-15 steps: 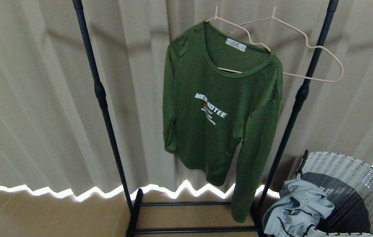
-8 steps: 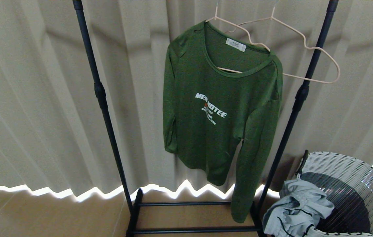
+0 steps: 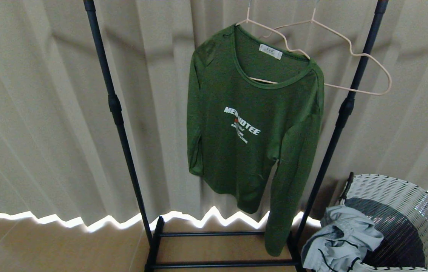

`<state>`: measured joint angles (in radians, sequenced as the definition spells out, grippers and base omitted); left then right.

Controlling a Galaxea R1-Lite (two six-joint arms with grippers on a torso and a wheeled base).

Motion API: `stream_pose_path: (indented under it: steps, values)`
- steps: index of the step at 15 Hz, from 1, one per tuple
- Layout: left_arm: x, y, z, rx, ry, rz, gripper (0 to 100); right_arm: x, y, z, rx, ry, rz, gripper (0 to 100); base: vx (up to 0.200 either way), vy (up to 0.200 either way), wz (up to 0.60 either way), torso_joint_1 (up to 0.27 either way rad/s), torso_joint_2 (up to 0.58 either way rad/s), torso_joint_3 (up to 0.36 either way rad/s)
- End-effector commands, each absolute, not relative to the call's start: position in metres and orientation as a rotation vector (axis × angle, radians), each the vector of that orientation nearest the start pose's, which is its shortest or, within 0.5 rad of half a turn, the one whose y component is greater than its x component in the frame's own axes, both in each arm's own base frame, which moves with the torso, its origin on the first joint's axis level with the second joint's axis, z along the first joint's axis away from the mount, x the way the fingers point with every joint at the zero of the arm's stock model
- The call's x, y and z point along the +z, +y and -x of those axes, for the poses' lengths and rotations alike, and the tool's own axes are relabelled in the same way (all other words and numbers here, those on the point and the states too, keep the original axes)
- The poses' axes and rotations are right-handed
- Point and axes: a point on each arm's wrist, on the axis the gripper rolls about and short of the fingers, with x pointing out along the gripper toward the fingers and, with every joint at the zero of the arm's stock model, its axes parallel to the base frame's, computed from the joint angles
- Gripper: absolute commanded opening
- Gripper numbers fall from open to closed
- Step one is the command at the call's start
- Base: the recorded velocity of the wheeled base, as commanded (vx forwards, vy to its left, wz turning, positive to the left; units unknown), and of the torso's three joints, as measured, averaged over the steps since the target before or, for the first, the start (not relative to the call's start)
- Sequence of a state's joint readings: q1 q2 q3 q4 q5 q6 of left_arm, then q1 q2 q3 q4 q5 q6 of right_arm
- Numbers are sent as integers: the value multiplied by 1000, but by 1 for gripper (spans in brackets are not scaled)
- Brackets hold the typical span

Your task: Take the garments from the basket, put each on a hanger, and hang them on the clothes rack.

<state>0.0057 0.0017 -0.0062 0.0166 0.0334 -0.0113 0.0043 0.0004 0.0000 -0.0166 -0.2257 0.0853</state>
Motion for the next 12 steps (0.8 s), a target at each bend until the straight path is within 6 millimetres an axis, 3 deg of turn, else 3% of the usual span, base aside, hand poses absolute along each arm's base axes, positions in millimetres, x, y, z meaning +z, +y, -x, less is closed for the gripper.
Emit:
stream_pose_path:
  steps: [1, 3, 11, 12]
  values:
    - [76, 1, 23, 40, 14, 12, 100, 77, -5, 23, -220, -26, -86, 100, 0, 0, 0, 0, 0, 0]
    - [75, 1, 23, 49, 15, 9, 100, 77, -5, 23, -222, -26, -88, 100, 0, 0, 0, 0, 0, 0]
    - [75, 1, 23, 41, 17, -5, 100, 77, -5, 23, -222, -27, -89, 100, 0, -200, 0, 2, 3, 2]
    - [75, 1, 23, 41, 15, -5, 100, 77, -5, 23, -220, -26, -84, 100, 0, 0, 0, 0, 0, 0]
